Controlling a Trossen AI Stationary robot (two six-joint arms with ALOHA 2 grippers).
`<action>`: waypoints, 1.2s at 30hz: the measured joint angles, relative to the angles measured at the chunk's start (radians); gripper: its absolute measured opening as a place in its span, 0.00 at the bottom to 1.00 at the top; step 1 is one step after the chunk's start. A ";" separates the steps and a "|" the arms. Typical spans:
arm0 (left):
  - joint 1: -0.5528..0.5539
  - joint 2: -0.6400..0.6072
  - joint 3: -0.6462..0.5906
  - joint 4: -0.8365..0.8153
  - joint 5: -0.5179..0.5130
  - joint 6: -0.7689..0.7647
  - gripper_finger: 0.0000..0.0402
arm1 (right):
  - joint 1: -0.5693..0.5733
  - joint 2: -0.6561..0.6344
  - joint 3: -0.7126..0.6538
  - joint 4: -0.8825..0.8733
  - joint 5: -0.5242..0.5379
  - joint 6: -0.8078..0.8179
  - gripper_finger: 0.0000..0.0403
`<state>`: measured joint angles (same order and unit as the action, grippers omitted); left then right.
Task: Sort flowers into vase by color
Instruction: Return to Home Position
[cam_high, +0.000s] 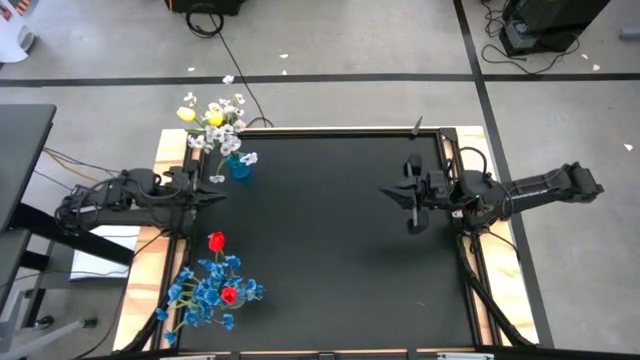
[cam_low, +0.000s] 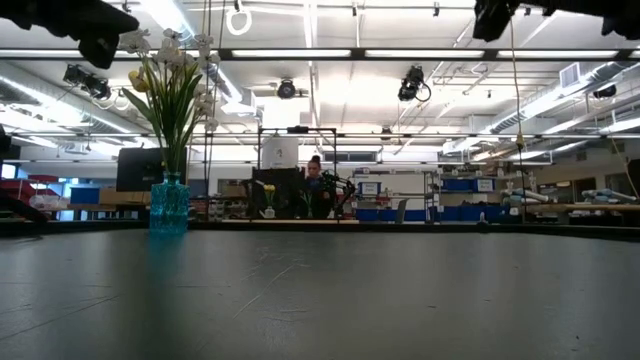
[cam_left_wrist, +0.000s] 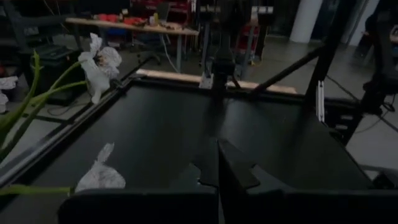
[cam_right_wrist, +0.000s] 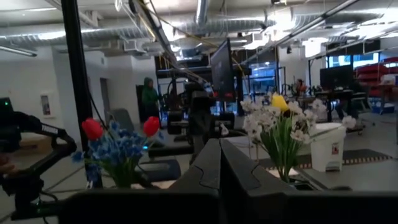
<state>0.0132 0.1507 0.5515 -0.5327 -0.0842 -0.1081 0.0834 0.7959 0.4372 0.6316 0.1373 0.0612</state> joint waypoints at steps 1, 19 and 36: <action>0.000 -0.002 -0.016 0.028 -0.001 0.000 0.00 | 0.000 -0.006 -0.011 0.003 -0.001 0.000 0.02; 0.000 -0.031 -0.401 0.483 -0.005 -0.029 0.00 | -0.083 -0.021 -0.122 0.067 -0.096 0.039 0.02; 0.000 -0.147 -0.415 0.373 0.000 -0.003 0.00 | -0.138 0.005 -0.173 0.166 -0.161 0.075 0.03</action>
<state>0.0128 0.0032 0.1368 -0.1601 -0.0837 -0.1108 -0.0544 0.8013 0.2645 0.7981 -0.0238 0.1364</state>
